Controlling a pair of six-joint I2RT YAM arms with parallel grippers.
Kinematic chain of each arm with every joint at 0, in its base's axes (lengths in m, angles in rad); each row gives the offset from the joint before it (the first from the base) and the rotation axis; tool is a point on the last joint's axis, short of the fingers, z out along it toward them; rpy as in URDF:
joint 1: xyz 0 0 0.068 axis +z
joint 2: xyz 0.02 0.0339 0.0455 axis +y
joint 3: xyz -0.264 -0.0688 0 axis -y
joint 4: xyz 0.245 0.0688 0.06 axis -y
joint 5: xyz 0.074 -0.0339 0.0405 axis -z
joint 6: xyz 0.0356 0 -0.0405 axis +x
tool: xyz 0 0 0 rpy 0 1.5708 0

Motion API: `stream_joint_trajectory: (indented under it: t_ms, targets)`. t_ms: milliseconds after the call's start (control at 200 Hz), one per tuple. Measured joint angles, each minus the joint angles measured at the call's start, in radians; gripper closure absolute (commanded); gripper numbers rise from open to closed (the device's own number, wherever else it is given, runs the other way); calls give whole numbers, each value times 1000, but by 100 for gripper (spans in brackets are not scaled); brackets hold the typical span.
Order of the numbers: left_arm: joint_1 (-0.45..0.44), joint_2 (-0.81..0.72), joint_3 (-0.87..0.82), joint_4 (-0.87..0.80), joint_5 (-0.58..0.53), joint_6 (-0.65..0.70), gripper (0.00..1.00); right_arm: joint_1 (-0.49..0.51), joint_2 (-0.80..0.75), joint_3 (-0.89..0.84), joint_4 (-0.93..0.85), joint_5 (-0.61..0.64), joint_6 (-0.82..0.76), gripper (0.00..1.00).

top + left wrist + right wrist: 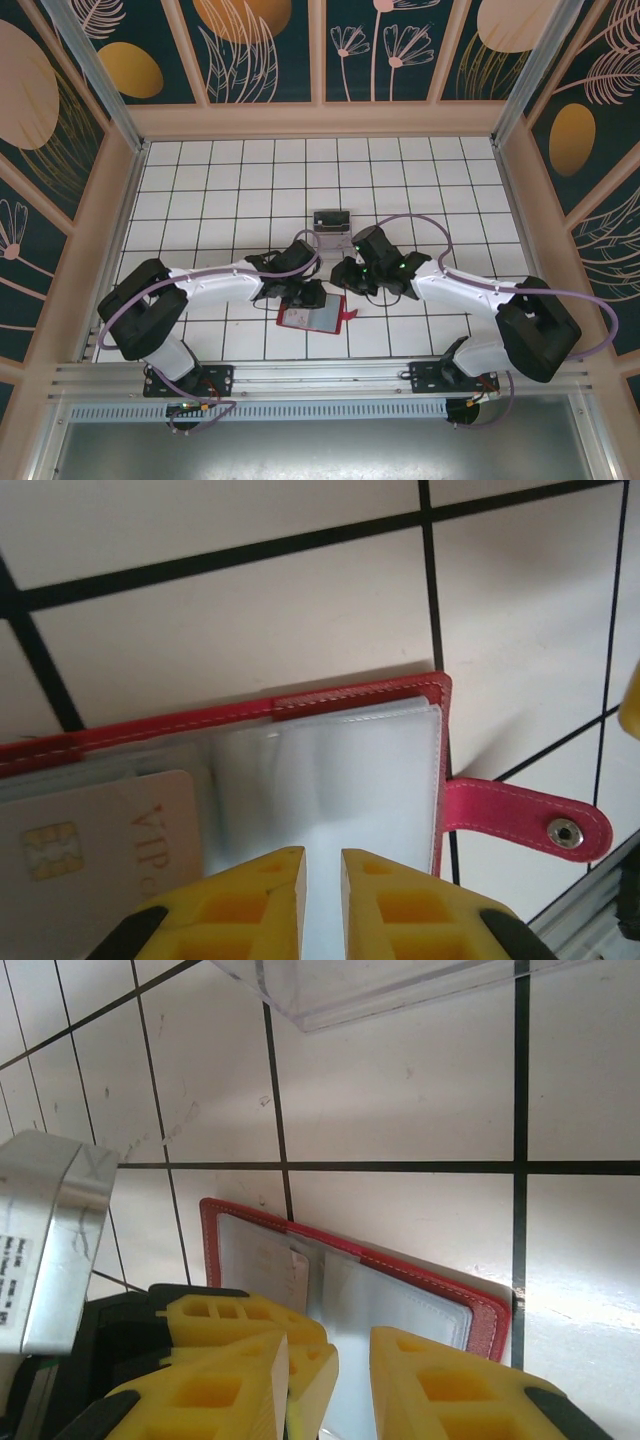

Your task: Take the credit cards out of the card holder

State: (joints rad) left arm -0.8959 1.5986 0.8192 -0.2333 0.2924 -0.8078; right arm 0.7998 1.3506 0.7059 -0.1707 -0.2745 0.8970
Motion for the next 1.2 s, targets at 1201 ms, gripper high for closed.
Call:
stream_joint_trajectory:
  t_ms: [1201]
  targets:
    - [138, -146, -175, -54, -61, 49, 81, 136, 274, 27, 243, -165, 31, 75]
